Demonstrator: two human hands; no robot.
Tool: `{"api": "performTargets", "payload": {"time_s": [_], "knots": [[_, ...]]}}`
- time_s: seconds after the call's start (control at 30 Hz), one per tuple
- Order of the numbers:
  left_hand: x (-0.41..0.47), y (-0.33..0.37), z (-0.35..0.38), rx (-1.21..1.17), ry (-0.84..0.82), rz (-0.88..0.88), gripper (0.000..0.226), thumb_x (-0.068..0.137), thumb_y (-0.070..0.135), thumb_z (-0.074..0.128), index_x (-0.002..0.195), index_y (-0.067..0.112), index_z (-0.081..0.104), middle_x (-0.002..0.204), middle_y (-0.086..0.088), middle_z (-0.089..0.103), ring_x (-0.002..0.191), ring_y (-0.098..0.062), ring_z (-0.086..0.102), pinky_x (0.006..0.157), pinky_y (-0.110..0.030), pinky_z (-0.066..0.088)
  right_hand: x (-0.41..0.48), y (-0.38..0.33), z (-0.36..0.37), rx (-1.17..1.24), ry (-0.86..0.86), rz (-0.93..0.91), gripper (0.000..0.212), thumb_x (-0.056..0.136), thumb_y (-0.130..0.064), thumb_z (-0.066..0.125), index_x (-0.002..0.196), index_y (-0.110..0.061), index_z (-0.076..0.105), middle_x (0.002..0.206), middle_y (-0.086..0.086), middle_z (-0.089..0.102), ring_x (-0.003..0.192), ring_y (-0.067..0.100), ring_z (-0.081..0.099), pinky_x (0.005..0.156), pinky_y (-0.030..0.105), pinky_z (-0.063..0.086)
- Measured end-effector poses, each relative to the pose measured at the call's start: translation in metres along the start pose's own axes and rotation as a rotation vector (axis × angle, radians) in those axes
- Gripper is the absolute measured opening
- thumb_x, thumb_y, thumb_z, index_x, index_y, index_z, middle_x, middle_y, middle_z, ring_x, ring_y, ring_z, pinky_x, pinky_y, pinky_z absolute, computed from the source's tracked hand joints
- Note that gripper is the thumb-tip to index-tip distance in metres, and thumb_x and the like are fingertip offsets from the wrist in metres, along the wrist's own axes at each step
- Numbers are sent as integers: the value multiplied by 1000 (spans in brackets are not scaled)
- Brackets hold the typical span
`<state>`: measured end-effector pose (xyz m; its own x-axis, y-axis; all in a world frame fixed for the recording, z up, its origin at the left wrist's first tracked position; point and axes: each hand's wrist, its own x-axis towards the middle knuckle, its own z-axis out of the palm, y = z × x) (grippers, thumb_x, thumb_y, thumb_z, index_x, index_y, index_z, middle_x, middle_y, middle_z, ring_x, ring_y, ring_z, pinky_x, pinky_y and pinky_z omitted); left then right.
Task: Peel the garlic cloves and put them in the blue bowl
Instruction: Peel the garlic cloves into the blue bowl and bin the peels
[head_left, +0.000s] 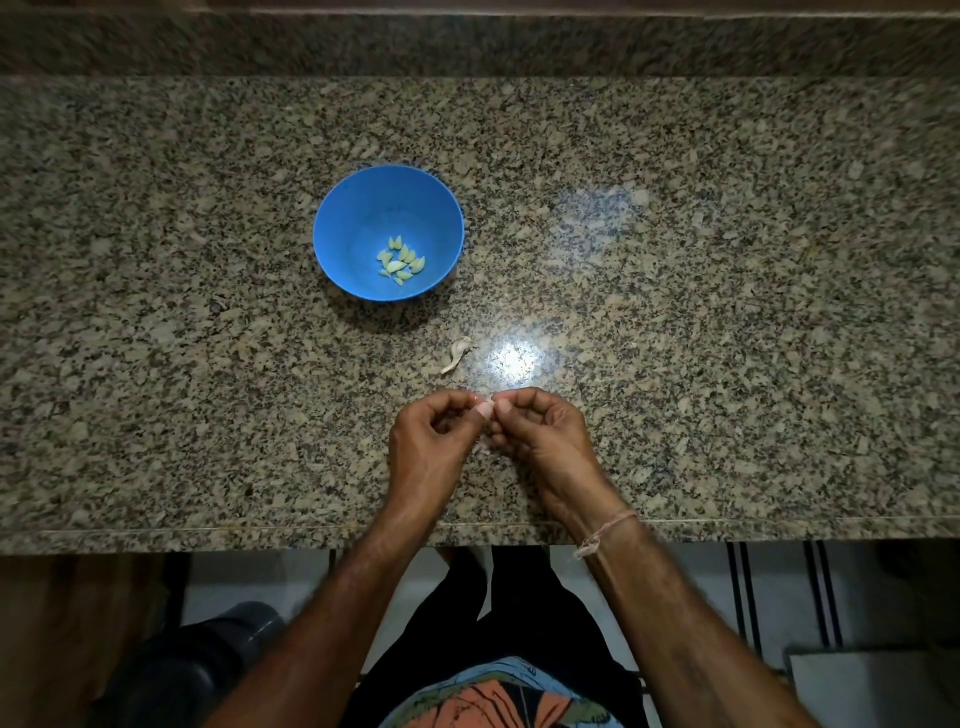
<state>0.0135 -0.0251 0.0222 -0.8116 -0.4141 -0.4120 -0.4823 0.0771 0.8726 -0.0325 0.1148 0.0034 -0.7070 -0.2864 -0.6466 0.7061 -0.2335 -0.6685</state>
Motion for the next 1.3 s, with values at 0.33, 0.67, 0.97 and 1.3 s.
{"api": "performTargets", "payload": {"time_s": [0.33,0.67,0.97,1.3], "knots": [[-4,14,-1,-186,-83,-95,8,94,14,76,99,8,80,93,-5,81,93,-16,78,85,-22,60,-6,0,0,-171,-4,-212,21,90,-11,79,104,4,72,110,20,76,110,41,71,98,52,59],[-4,16,1,-221,-96,-170,9,93,13,74,89,7,80,94,-10,79,93,-19,77,86,-27,61,-7,0,-1,-296,17,-311,7,95,-3,72,100,1,75,102,17,76,101,33,74,95,51,61],[-6,12,-6,-260,-118,-214,12,96,14,72,96,5,80,92,-5,80,81,-4,73,73,-16,54,-5,0,-3,-378,-11,-387,8,94,-4,74,101,-3,78,99,12,78,99,31,75,91,47,63],[-7,10,3,-200,-11,-198,11,95,15,72,90,9,79,86,-7,79,80,-15,75,83,-34,59,-5,5,2,-475,30,-418,6,95,-6,74,99,-4,77,95,8,77,92,26,75,82,43,65]]}}
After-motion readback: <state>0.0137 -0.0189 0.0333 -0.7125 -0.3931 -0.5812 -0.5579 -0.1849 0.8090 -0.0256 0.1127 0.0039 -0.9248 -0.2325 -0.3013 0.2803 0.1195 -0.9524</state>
